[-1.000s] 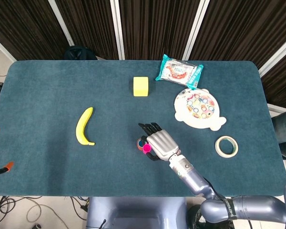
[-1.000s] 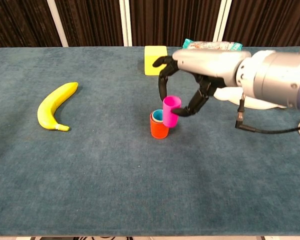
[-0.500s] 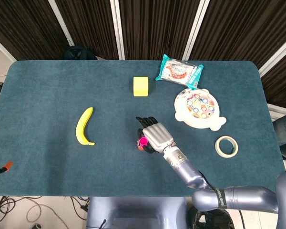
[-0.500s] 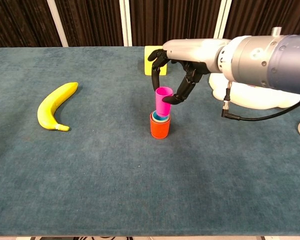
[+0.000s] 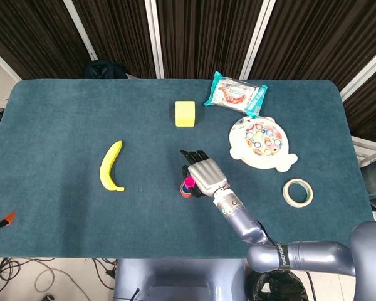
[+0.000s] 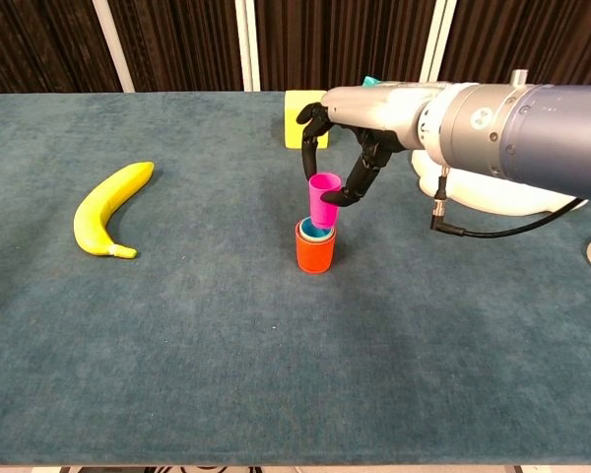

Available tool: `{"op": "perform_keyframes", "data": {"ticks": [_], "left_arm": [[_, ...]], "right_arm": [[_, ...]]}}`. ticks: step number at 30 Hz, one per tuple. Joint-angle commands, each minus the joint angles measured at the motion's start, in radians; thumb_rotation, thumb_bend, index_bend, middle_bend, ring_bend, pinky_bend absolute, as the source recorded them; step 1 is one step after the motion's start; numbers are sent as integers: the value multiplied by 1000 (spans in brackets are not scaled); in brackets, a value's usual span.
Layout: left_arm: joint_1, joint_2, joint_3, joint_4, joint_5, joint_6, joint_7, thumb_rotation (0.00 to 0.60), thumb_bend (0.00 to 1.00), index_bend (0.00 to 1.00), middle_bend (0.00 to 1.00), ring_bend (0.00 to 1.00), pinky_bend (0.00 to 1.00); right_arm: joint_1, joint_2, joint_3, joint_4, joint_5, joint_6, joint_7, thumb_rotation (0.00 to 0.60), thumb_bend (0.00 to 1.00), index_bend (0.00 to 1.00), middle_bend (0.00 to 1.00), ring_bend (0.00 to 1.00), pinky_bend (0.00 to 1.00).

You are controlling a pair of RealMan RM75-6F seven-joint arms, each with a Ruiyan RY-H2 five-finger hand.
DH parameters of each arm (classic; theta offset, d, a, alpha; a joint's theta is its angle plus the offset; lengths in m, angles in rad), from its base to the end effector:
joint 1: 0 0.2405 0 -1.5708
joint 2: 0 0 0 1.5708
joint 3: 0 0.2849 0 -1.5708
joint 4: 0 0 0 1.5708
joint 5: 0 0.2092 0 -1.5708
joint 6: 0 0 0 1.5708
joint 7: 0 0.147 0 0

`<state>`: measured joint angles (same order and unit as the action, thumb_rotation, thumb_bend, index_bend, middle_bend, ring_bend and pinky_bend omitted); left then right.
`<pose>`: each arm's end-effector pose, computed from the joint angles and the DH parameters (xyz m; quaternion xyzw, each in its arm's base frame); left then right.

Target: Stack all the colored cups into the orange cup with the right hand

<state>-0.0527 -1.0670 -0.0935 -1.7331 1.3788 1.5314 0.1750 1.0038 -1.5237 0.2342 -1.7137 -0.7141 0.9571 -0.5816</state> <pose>-0.3319 0.1815 0.1975 -0.5567 -0.3695 -0.3494 0.6569 -0.0616 -0.3705 -0.0208 0.7684 -0.3934 0.3584 0.3556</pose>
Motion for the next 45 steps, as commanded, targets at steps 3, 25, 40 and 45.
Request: {"op": "perform_keyframes", "data": {"ticks": [3,25,40,45], "left_arm": [[-1,-1,1,1,1,-2,1,600,0,0,0,0,39],[-2,-3,2,2,1,-4,4,600,0,0,0,0,39],[-1,0,0,1,0,-2,0,600,0,0,0,0,39],[-1,0,0,1,1,-2,0,600,0,0,0,0,39]], "right_arm": [[-1,-4,-8,1,-8,3,8,600,440,498,0,96,100],[2,-27,-26,4,-20,9,36,600,440,499,0,97,100],[8,-43,-37,25,-3,-1,39,600,440,298,0,97,100],[8,-40,-39,20,3,-4,42,600,440,270,0,97,101]]}}
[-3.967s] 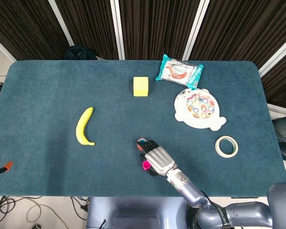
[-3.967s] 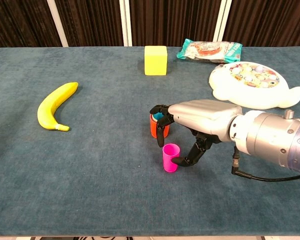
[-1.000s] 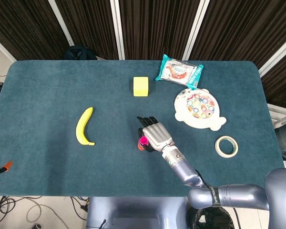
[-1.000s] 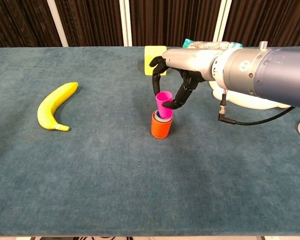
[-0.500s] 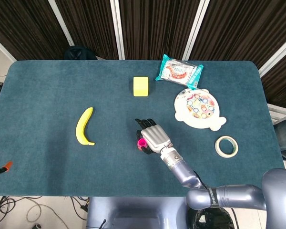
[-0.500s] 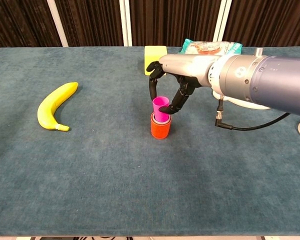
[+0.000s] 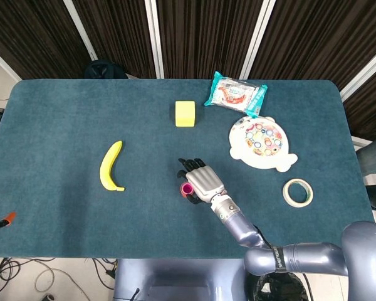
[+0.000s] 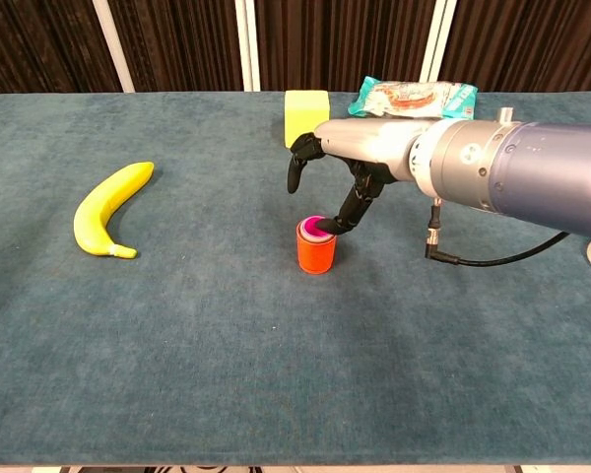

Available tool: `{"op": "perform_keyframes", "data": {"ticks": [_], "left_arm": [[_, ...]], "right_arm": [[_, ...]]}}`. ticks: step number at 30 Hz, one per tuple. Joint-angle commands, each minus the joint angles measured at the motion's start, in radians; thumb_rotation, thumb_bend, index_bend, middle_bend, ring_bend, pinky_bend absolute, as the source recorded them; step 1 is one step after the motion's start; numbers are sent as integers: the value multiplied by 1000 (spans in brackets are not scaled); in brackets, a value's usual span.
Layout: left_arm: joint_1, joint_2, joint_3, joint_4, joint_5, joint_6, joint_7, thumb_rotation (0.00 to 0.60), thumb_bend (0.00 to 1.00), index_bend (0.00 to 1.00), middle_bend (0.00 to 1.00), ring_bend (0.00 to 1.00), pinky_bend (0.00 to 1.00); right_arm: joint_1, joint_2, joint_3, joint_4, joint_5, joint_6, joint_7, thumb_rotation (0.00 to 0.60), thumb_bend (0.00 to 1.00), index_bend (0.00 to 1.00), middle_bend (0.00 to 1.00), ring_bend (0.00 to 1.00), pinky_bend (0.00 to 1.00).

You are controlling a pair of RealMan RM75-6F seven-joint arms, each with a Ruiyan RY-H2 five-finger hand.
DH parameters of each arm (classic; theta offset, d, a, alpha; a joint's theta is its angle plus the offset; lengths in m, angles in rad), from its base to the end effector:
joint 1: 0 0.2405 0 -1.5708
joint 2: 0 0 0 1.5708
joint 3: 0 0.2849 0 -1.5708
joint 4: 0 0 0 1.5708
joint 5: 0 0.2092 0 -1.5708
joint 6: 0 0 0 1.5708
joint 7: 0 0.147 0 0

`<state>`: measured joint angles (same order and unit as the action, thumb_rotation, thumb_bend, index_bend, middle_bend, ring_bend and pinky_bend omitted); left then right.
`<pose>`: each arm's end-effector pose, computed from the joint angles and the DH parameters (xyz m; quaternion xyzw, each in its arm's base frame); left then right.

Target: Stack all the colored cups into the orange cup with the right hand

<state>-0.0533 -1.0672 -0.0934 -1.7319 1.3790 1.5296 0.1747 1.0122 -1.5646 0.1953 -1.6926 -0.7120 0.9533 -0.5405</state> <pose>-0.3320 0.1817 0.1972 -0.5573 -0.3696 -0.3489 0.6565 -0.0657 -0.3610 -0.0396 0.7717 -0.4121 0.3486 0.3364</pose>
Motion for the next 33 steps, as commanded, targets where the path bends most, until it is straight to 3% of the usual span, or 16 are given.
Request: {"op": "perform_keyframes", "data": {"ticks": [1,10,16,22,25,30,33], "left_arm": [[0,0,1,0,1,-1,0,600,0,0,0,0,39],[0,-1,-3,3,-4,2,1,600,0,0,0,0,39],[0,0,-4,3,-6,1,-3,600,0,0,0,0,39],[1,-1,-2,0,-2,3,-1,600,0,0,0,0,39],[1,-4,0,-1,1,5,6,600,0,0,0,0,39],[0,-14,3,1,6,4,15,600,0,0,0,0,39],[-2,-21,7,4,9,-1,21,600,0,0,0,0,39]], "right_arm": [[0,1,-1,-2,1,-1,1,600,440,267,0,97,101],[-15,43,11,-43,-22,31,17,600,440,238,0,92,98],[-105,187,-19,-150,-113,109,65,600,440,170,0,22,39],[-345,314,-134,-230,-381,389,199,600,440,127,0,12,36],[-481,337,-218,-210,-524,570,237,600,440,119,0,12,34],[-651,338,-318,-121,-664,777,265,600,440,116,0,12,18],[-718,322,-355,-62,-714,829,272,600,440,116,0,11,10]]}}
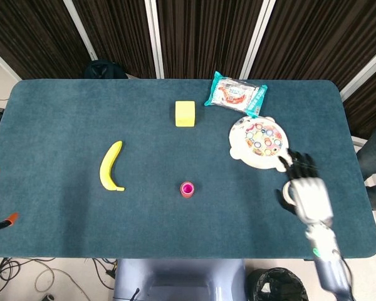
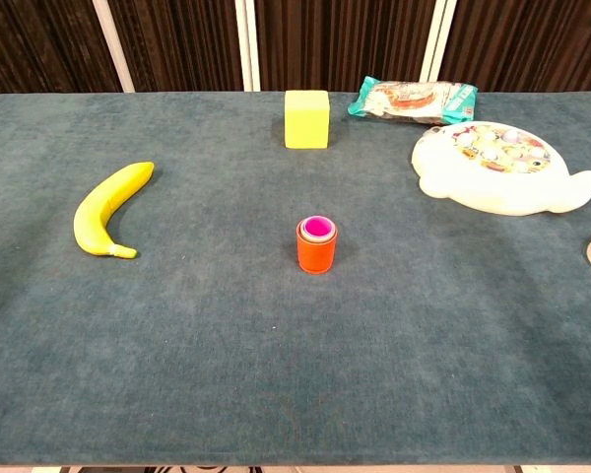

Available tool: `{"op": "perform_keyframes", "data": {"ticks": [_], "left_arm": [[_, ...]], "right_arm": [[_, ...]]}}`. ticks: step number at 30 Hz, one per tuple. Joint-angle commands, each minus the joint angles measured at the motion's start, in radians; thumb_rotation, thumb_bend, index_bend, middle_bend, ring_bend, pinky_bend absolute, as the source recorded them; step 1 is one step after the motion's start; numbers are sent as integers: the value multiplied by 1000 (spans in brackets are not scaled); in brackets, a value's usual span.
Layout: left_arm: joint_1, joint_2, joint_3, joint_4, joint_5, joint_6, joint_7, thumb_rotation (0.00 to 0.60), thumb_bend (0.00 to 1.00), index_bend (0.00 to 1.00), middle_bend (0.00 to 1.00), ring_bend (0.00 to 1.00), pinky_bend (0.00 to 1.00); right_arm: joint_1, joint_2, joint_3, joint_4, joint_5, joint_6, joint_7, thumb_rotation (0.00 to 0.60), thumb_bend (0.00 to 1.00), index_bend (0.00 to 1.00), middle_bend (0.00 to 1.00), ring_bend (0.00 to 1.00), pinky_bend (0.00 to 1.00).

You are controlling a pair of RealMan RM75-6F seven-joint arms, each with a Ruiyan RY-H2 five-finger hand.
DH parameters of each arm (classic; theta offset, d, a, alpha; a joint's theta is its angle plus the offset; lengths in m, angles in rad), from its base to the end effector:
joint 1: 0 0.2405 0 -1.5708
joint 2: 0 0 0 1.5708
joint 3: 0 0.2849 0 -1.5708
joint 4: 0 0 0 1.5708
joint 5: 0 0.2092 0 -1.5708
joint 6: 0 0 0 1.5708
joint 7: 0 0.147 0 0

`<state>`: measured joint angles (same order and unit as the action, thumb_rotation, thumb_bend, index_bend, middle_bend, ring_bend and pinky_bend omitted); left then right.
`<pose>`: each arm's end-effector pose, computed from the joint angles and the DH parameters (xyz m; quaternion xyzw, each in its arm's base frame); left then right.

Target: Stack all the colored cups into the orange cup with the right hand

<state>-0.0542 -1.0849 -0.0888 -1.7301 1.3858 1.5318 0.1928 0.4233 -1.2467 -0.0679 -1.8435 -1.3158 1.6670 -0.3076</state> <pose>-0.3308 0.1812 0.1907 -0.5608 -0.3686 -0.3480 0.6546 -0.2391 -0.2480 0.1296 0.5985 -0.3441 0.4520 0.5649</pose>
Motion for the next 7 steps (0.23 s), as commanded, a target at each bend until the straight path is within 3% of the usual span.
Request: {"op": "perform_keyframes", "data": {"ticks": [1,7], "left_arm": [[-2,-4,3,3,3,-4,3,600,0,0,0,0,39],[-6,-8,-1,13,-7,-12,-4,600,0,0,0,0,39]], "right_arm": [[-141,0,-102,103,-121,118,40,600,440,115,0,10,5],[-191,-30,-125,184,-168,112,18,600,439,115,0,9,0]]}}
